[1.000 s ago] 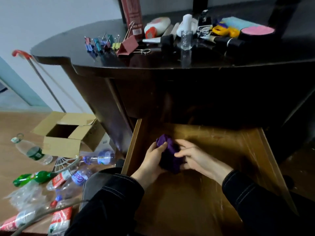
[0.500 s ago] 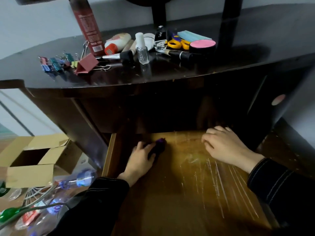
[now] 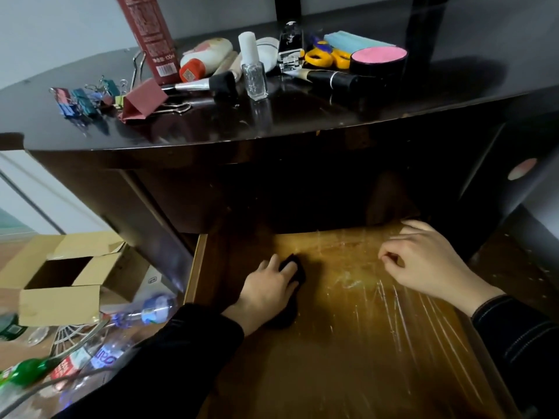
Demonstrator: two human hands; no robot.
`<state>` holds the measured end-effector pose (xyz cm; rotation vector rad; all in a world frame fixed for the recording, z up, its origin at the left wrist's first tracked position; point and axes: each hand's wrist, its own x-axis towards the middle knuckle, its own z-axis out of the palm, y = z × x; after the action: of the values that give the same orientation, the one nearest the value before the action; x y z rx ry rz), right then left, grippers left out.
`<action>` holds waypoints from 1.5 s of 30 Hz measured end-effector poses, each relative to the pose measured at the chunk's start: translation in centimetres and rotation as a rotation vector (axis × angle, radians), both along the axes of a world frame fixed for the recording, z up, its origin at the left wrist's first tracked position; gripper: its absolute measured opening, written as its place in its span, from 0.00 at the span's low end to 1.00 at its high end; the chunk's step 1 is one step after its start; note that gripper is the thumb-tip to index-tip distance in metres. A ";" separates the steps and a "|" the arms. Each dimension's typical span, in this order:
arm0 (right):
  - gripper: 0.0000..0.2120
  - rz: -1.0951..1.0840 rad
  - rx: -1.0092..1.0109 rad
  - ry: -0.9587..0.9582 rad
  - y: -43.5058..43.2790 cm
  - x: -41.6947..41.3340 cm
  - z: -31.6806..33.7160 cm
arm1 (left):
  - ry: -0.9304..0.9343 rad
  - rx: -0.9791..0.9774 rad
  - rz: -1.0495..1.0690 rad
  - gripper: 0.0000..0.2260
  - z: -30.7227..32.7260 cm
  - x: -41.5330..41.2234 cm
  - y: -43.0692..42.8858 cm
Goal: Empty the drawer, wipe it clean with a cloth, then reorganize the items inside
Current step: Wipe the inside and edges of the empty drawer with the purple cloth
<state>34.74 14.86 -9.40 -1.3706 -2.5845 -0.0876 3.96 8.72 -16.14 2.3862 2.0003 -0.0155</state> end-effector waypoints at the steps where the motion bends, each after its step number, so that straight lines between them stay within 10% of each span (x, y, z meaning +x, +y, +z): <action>1: 0.05 -0.007 0.006 0.029 0.0 -0.1 0.0 | 0.018 0.030 0.020 0.19 -0.1 0.0 1.3; 27: 0.11 -0.058 -0.039 -0.046 0.2 0.0 0.2 | -0.044 0.039 0.271 0.19 0.8 -1.2 8.6; 45: 0.13 -0.009 -0.021 -0.063 0.0 0.1 -0.1 | 0.100 -0.147 -0.114 0.22 0.8 0.4 -1.9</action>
<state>34.80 14.90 -9.52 -1.4094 -2.6380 -0.1073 4.35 6.83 -15.36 2.4458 1.8276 -0.2792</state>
